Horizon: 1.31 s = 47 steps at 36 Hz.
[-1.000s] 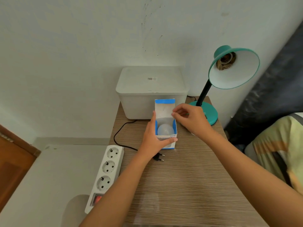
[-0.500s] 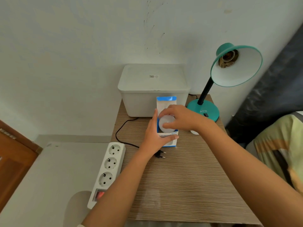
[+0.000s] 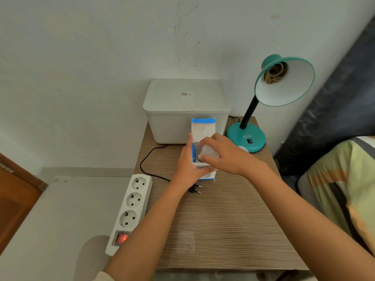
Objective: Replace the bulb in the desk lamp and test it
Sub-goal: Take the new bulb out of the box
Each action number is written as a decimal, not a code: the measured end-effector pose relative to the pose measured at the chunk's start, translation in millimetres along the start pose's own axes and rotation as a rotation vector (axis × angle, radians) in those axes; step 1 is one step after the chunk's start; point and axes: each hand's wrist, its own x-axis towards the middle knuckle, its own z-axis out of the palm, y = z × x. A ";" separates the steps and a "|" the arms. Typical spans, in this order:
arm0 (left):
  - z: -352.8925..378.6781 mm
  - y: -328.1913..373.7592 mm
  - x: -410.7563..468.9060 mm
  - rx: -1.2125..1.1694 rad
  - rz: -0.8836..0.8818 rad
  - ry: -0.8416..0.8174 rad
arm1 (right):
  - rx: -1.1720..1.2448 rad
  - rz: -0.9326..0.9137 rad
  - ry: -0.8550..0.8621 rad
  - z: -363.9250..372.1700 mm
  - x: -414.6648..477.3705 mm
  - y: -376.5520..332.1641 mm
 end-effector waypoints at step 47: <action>6.2 0.9 -21.4 0.155 0.151 0.052 | 0.372 0.344 0.611 37.7 -19.3 39.6</action>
